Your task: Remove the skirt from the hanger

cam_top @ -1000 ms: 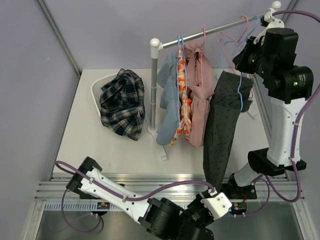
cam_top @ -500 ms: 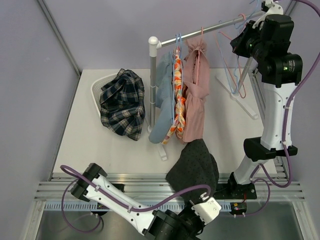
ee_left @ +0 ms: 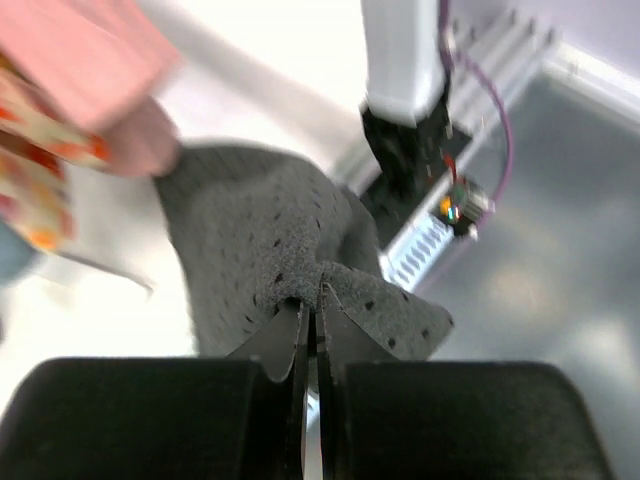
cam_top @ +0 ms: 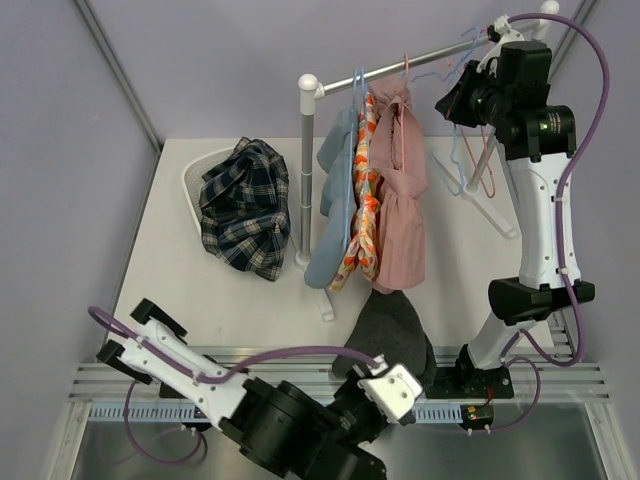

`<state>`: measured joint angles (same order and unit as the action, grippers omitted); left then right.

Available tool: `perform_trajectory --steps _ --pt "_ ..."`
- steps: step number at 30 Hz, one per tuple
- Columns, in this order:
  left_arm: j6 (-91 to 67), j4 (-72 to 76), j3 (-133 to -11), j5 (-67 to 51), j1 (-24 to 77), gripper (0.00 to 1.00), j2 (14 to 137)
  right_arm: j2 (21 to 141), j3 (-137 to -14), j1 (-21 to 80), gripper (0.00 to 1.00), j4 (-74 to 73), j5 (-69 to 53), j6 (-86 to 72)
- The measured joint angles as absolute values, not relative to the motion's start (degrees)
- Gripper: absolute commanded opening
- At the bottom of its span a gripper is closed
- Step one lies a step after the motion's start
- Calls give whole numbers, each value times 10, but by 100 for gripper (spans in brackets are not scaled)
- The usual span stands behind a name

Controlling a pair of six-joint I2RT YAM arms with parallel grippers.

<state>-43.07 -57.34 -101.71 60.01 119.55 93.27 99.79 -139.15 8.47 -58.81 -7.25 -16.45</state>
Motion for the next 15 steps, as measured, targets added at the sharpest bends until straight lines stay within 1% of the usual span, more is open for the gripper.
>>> perform_trajectory --steps 3,6,7,8,10,12,13,14,15 --pt "-379 -585 -1051 640 1196 0 898 976 -1318 85 0 -570 -72 -164" --pt "-272 -558 -1062 683 1196 0 833 940 -1251 83 0 -526 -72 -164" --pt "-225 -534 -1063 699 1196 0 807 925 -1233 83 2 -519 -72 -164" --pt "-176 -501 -1063 714 1196 0 782 908 -1215 83 17 -515 -72 -164" --pt "-76 -421 -1058 738 1191 0 734 888 -1193 83 55 -512 -72 -166" --pt "43 -319 -1043 753 1161 0 681 868 -1168 83 76 -513 -72 -168" --pt "91 -275 -1035 757 1137 0 654 861 -1159 83 80 -514 -72 -168" --pt "131 -243 -1027 758 1107 0 630 854 -1148 83 94 -514 -71 -166" --pt "165 -218 -1023 758 1075 0 607 848 -1139 83 99 -514 -70 -167"
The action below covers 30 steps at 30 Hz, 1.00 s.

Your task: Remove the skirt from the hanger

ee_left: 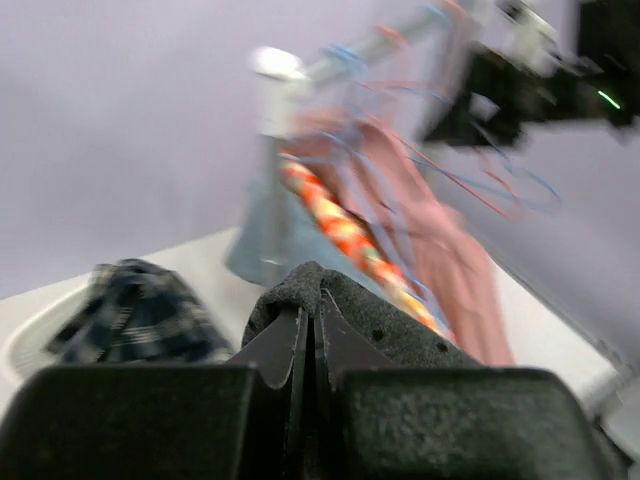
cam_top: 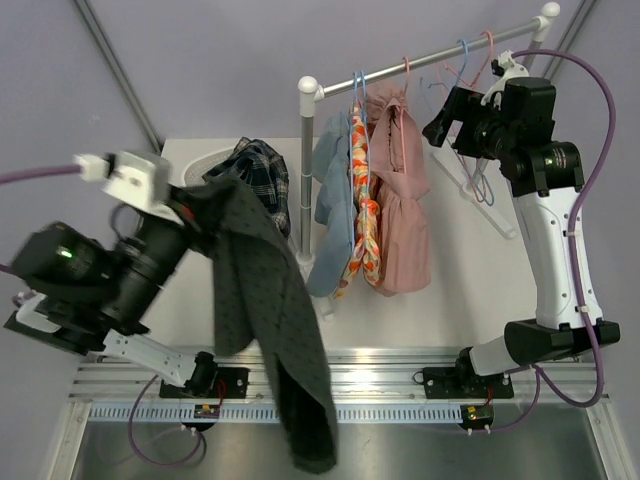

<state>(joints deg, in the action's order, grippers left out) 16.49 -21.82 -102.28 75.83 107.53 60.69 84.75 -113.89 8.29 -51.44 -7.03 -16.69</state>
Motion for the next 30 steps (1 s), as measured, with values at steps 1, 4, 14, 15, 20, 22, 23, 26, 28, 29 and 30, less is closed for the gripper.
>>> perform_trajectory --steps 1,4,14,15,20,22,23,26,28,29,30 --pt "194 -196 -1022 758 1051 0 589 841 -1128 83 99 -517 -70 -167" --pt "266 -137 -1024 758 1008 0 540 823 -1107 83 99 -523 -66 -164" --pt "454 -40 -1007 762 793 0 577 755 -1092 83 99 -526 -68 -168" --pt "433 -72 -1009 747 740 0 596 748 -1089 83 99 -526 -68 -168" --pt "301 -233 -1066 581 477 0 714 720 -1067 83 100 -530 -75 -168" --pt "244 -298 -1131 500 365 0 785 712 -1057 83 100 -534 -81 -167" --pt "218 -321 -1173 468 314 0 827 707 -1052 83 100 -536 -83 -167" --pt "156 -340 -1221 401 210 0 910 687 -1038 83 99 -548 -88 -166" --pt "109 -344 -1208 363 160 0 944 671 -1035 83 99 -559 -91 -166" --pt "85 -337 -1186 346 142 0 954 660 -1035 83 99 -562 -92 -165" --pt "60 -325 -1149 329 128 5 955 650 -1035 83 99 -564 -95 -165"
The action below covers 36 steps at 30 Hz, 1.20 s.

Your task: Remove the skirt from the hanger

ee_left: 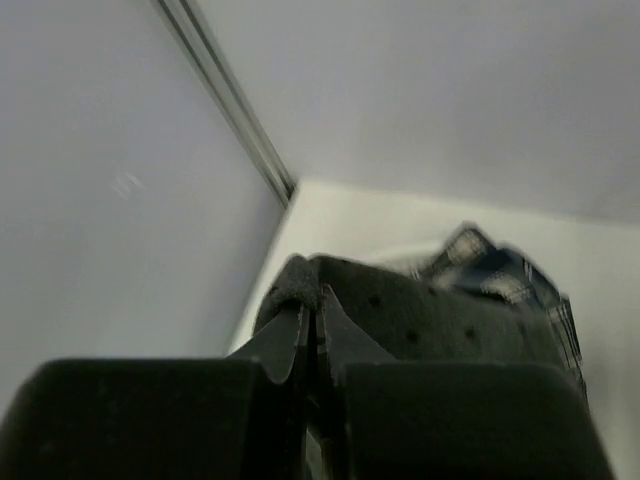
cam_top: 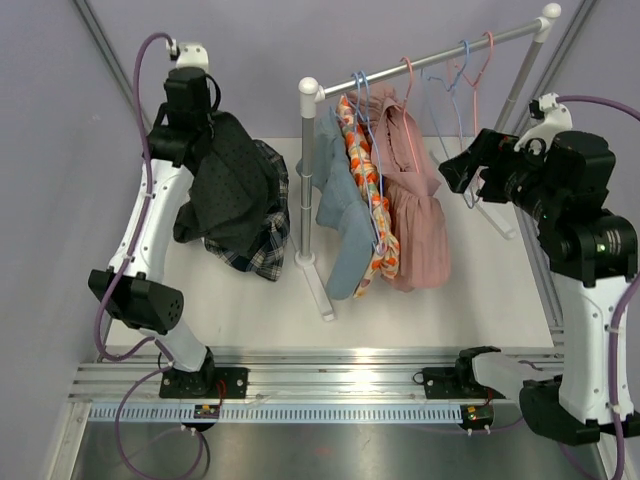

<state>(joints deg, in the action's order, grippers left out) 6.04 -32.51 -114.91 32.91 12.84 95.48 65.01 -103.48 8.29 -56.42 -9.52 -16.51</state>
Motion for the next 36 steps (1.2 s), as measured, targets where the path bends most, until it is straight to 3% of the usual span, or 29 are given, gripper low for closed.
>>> perform_trajectory --steps 1,2,3,11,24,28,29,31,32,33,36 --pt "39 -324 -1112 313 119 16 955 638 -1036 83 99 -564 -101 -165" --pt "24 -322 -1081 299 114 36 955 626 -1039 83 99 -564 -107 -165" --pt "6 -315 -1040 281 110 98 955 616 -1043 83 100 -564 -118 -166" --pt "-95 -331 -891 197 124 99 943 590 -1044 83 99 -479 -249 -183" --pt "-164 -352 -584 160 180 99 501 831 -1056 98 96 -403 -287 -182" --pt "-183 -377 -516 155 186 99 449 848 -1069 109 57 -401 -280 -178" --pt "-187 -384 -504 155 189 99 442 848 -1072 112 41 -401 -279 -176" --pt "-194 -401 -498 157 200 99 440 848 -1079 117 23 -396 -279 -176" --pt "-196 -403 -498 159 209 99 440 847 -1079 119 6 -393 -275 -177" --pt "-199 -403 -498 161 216 99 440 846 -1079 121 0 -392 -272 -176" --pt "-203 -402 -498 163 236 99 441 843 -1079 122 0 -393 -261 -180"
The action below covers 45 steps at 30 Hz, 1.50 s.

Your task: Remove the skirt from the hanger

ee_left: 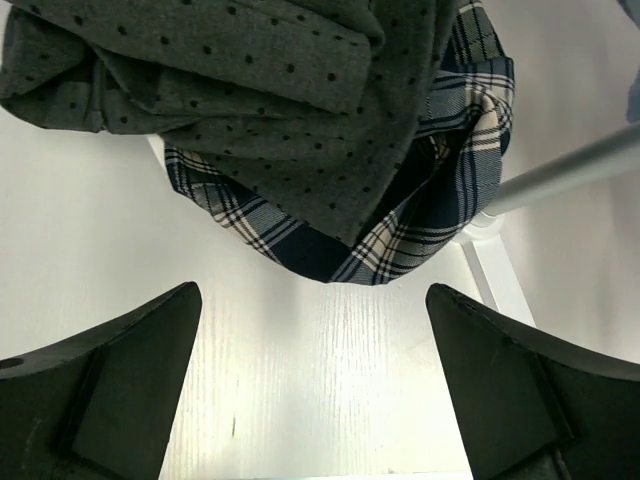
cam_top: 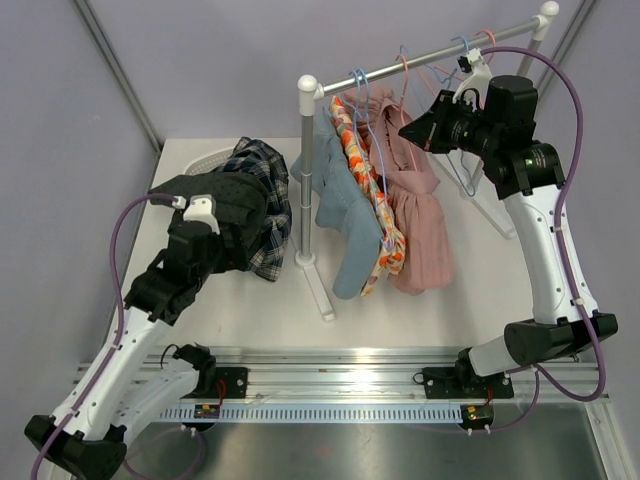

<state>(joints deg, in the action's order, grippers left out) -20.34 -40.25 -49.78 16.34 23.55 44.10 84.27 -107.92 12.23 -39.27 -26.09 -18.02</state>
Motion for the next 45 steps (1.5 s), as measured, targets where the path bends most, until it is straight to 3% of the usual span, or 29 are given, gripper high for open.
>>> perform_trajectory --steps 7,14,19,26,33,45 --pt "-207 -440 -552 194 319 99 459 829 -1092 123 0 -429 -211 -165" --pt "-188 -501 -918 328 579 99 622 784 -1120 123 0 -469 -129 -154" --pt "-165 -481 -1080 336 672 99 728 713 -1111 123 0 -480 -112 -157" --pt "-139 -390 -1141 239 735 99 850 613 -1068 123 0 -490 -119 -185" --pt "-96 -343 -1176 150 807 99 959 588 -1062 123 0 -512 -131 -204" --pt "-144 -281 -1093 132 873 99 936 592 -1051 123 0 -521 -126 -214"
